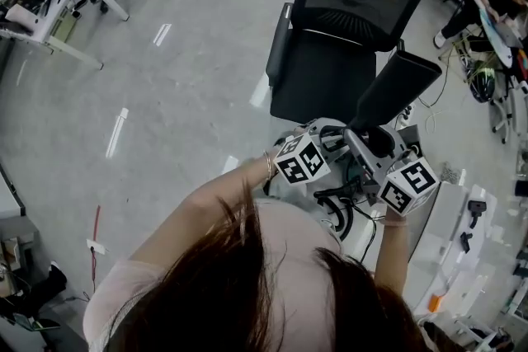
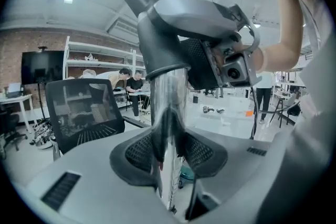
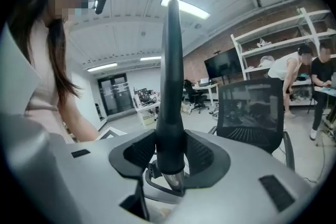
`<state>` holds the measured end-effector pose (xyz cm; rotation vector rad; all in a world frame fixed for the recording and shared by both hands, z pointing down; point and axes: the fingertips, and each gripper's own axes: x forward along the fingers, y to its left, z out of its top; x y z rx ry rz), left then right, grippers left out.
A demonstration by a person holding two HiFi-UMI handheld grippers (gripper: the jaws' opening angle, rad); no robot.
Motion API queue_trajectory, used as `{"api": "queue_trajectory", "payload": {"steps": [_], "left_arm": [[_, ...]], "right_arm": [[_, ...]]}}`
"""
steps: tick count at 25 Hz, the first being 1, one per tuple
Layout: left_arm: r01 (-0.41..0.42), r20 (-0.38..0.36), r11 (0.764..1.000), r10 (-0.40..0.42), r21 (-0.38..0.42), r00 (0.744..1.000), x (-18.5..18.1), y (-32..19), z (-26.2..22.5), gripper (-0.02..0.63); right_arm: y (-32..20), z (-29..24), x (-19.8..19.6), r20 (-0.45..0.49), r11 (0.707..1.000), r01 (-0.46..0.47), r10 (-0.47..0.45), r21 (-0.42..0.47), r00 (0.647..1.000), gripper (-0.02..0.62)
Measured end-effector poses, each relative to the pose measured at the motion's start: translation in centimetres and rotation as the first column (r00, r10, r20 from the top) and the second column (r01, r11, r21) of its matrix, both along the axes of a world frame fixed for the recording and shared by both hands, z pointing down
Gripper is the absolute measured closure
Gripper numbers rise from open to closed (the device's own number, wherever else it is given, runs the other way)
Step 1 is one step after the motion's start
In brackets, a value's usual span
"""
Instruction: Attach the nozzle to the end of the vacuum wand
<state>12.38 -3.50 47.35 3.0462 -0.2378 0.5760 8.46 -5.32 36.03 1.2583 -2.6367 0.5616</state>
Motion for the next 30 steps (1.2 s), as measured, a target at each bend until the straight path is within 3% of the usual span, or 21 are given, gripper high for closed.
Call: {"api": "queue_trajectory", "payload": {"steps": [4, 7, 11, 18, 30], "left_arm": [[0.010, 0.006, 1.000, -0.010, 0.002, 1.000, -0.1, -0.5, 0.2, 0.457], [0.017, 0.003, 1.000, -0.017, -0.014, 1.000, 0.0, -0.7, 0.3, 0.457], [0.039, -0.004, 0.998, -0.039, -0.043, 0.999, -0.1, -1.6, 0.5, 0.457], [0.037, 0.002, 0.998, -0.037, -0.041, 0.999, -0.1, -1.7, 0.4, 0.457], [0.089, 0.040, 0.995, -0.091, 0.045, 0.995, 0.2, -1.9, 0.6, 0.460]], "right_arm": [[-0.6, 0.2, -0.3, 0.025, 0.995, 0.098, -0.097, -0.023, 0.995, 0.414], [-0.8, 0.2, -0.1, 0.030, 0.994, 0.106, -0.106, 0.004, 0.994, 0.414], [-1.3, 0.2, 0.1, 0.046, 0.997, 0.000, -0.003, 0.073, 0.999, 0.416], [-1.0, 0.0, 0.5, 0.068, 0.973, -0.171, 0.162, 0.152, 0.984, 0.421], [-0.9, 0.4, 1.2, 0.101, 0.898, -0.421, 0.411, 0.127, 0.906, 0.425]]}}
